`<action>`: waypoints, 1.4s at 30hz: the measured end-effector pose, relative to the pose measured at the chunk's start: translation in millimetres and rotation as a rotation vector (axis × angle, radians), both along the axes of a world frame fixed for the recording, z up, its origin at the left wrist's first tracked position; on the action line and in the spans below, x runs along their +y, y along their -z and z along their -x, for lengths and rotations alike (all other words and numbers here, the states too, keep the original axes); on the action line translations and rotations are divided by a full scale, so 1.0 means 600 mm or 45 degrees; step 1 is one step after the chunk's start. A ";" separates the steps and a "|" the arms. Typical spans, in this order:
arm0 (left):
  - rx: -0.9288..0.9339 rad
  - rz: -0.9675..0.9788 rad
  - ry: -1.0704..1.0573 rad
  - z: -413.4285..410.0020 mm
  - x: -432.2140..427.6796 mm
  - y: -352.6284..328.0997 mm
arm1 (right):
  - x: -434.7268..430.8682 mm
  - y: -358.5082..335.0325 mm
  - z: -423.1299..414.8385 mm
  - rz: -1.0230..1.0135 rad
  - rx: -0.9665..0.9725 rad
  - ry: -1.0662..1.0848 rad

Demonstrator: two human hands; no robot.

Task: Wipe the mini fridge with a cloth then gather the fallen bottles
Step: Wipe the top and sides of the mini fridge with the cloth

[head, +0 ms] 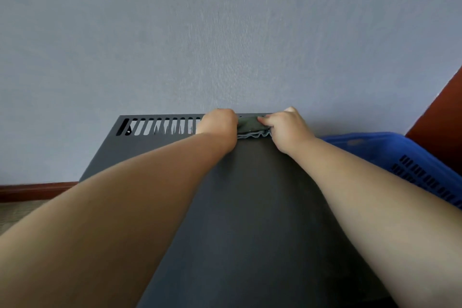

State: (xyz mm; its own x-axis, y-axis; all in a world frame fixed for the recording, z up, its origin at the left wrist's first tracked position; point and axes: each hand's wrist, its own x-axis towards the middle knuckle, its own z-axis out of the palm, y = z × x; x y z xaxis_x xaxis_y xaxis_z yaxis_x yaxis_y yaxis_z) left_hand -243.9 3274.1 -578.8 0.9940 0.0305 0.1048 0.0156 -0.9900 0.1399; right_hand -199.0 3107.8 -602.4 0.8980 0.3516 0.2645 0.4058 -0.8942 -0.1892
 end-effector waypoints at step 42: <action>-0.253 0.173 0.804 0.394 -0.098 0.022 | -0.185 -0.027 0.476 0.093 -0.198 0.062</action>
